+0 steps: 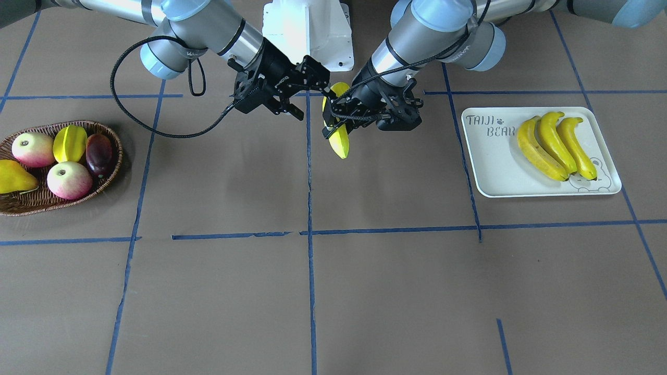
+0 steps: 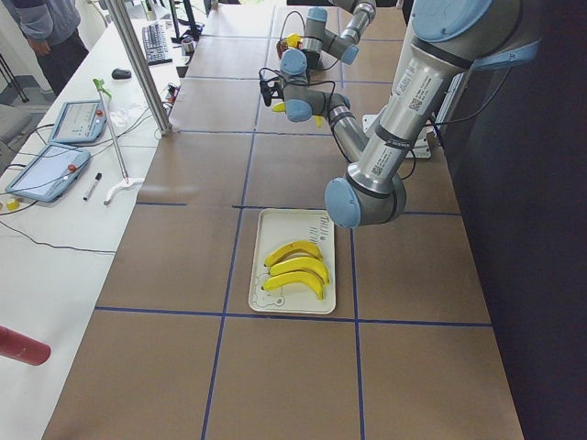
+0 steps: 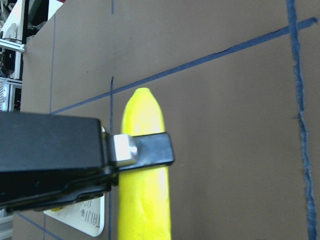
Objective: Transfer all bananas from basket to plate
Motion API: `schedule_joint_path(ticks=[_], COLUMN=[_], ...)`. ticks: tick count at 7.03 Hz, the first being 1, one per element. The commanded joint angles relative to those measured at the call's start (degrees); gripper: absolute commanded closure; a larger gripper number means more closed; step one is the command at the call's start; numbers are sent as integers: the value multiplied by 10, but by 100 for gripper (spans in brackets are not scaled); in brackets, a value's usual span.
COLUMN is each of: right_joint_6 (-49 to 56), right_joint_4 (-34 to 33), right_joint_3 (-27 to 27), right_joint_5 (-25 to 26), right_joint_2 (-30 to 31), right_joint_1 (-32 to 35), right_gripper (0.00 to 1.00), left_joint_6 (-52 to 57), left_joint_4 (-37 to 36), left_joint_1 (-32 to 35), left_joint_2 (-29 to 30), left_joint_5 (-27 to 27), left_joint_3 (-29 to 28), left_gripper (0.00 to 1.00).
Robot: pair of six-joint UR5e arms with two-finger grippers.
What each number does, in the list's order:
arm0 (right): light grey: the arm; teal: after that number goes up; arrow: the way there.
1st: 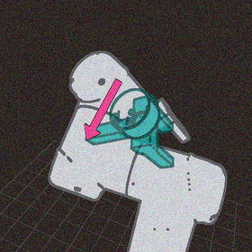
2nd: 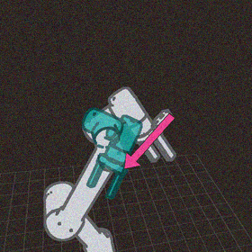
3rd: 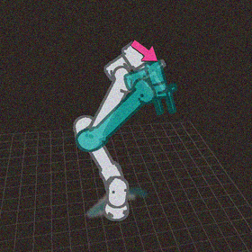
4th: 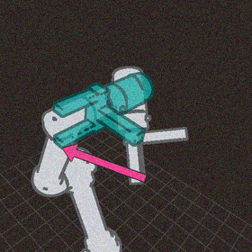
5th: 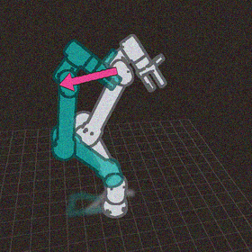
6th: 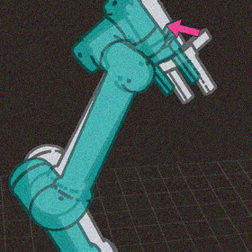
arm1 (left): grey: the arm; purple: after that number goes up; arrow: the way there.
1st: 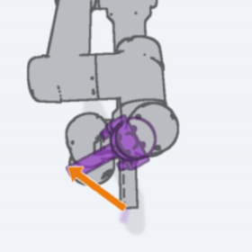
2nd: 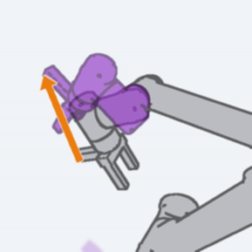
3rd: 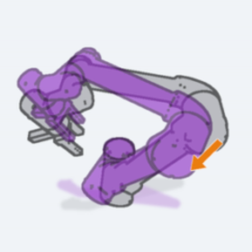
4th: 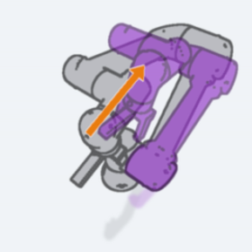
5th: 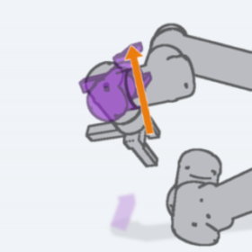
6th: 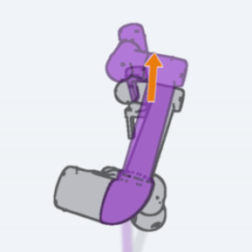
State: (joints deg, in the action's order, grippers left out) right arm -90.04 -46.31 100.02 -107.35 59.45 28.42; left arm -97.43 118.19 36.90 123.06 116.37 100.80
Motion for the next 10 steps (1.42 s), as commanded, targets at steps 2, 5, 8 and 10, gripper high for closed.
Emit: schedule_joint_path(ticks=[2,5,8,10], right_joint_6=[70,149,304,350], right_joint_4=[-170,-313,-499,-537], right_joint_3=[3,22,60,101], right_joint_5=[-51,-77,-77,-78], right_joint_2=[-3,-4,3,25], right_joint_1=[51,87,129,142], right_gripper=[0,0,0,0], left_joint_6=[-2,3,127,139], left_joint_4=[-58,-144,-247,-253], left_joint_1=[39,60,54,54], left_joint_2=[-62,-112,-175,-224], left_joint_5=[-9,-63,-131,-126], left_joint_3=[4,31,68,85], left_gripper=[100,100,100,100])
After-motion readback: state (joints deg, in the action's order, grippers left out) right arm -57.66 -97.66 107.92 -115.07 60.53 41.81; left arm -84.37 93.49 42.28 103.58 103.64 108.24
